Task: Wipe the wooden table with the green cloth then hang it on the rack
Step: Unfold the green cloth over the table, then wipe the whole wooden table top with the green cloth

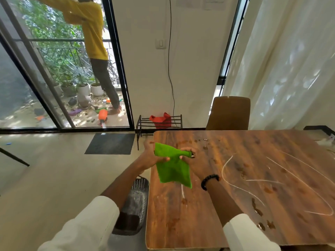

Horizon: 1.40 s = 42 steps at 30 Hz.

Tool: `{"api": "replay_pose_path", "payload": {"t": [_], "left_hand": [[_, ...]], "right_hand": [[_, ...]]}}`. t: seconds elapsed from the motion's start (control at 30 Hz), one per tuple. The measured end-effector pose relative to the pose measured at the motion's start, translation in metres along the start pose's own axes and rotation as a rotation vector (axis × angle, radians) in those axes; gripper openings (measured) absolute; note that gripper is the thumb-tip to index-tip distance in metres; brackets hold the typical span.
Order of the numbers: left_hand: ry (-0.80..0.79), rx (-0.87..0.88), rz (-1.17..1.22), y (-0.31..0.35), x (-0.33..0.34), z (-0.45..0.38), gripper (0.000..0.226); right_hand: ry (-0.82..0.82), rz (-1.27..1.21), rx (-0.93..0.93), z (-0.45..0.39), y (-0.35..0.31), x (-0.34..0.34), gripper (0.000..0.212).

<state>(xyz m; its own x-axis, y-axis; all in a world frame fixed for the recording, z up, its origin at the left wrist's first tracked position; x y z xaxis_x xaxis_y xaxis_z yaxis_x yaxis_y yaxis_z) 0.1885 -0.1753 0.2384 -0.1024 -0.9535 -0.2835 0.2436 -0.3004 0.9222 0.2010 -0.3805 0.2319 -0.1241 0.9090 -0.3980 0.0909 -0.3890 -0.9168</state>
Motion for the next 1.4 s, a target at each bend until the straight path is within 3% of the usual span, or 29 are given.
{"api": "replay_pose_path", "payload": {"t": [0.07,0.17,0.2,0.27,0.33,0.43,0.53,0.6,0.7,0.83,1.0,1.07,1.17,1.23,1.33,1.4], "left_hand": [[-0.058,0.053,-0.178,0.001,0.012,-0.009,0.097],[-0.027,0.168,-0.672,0.025,0.031,-0.011,0.022],[0.024,0.194,-0.659,0.034,0.034,-0.011,0.015],[0.064,0.203,-0.444,0.041,0.036,-0.019,0.027],[-0.013,0.166,-0.146,0.043,0.041,-0.027,0.036],[0.000,0.103,0.091,0.049,0.050,-0.033,0.048],[0.081,0.142,0.140,0.055,0.063,-0.038,0.034],[0.098,0.108,0.169,0.052,0.074,-0.038,0.041],[0.034,0.015,0.164,0.034,0.091,-0.035,0.056],[-0.122,-0.134,0.088,-0.013,0.118,-0.024,0.045],[0.024,-0.139,0.018,-0.057,0.139,-0.023,0.035],[0.042,-0.153,0.081,-0.065,0.147,-0.021,0.025],[0.030,-0.187,0.086,-0.092,0.153,-0.022,0.031],[0.040,-0.217,0.048,-0.114,0.149,-0.019,0.033],[0.220,-0.239,-0.106,-0.152,0.130,-0.009,0.031],[0.279,-0.305,-0.194,-0.180,0.120,-0.004,0.033]], "right_hand": [[0.030,0.149,-0.002,-0.004,0.005,-0.017,0.015],[0.009,0.207,-0.065,-0.016,0.010,-0.035,0.023],[0.010,0.226,-0.093,-0.021,0.009,-0.041,0.025],[-0.020,0.062,-0.053,-0.028,0.011,-0.056,0.024],[-0.063,-0.228,0.076,-0.028,0.014,-0.066,0.023],[-0.173,-0.512,0.167,-0.023,0.026,-0.064,0.039],[-0.303,-0.644,0.238,-0.009,0.032,-0.052,0.050],[-0.343,-0.727,0.292,0.003,0.034,-0.047,0.048],[-0.308,-0.960,0.441,0.014,0.043,-0.041,0.038],[-0.222,-1.085,0.537,0.019,0.070,-0.041,0.048],[-0.216,-1.122,0.696,0.042,0.106,-0.020,0.053],[-0.209,-1.079,0.751,0.054,0.117,-0.008,0.043],[-0.159,-0.968,0.856,0.066,0.125,0.012,0.022],[-0.080,-0.872,0.898,0.061,0.139,0.018,0.025],[-0.037,-0.532,0.724,0.037,0.172,0.017,0.060],[0.013,-0.160,0.408,0.022,0.178,0.009,0.039]]}}
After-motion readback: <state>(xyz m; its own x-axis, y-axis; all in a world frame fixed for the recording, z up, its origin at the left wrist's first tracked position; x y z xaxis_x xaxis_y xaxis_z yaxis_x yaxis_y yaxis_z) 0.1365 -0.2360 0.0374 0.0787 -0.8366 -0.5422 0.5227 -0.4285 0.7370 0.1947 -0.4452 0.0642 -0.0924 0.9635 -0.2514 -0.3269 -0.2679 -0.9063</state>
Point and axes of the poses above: each hand's wrist, its own z-axis away from the middle knuckle, its own x-axis out of the palm, y = z × x, the point moved 5 cm from there along -z, towards the middle knuckle, and after that the axes turned 1 degree about z, right-handed, at the moved point
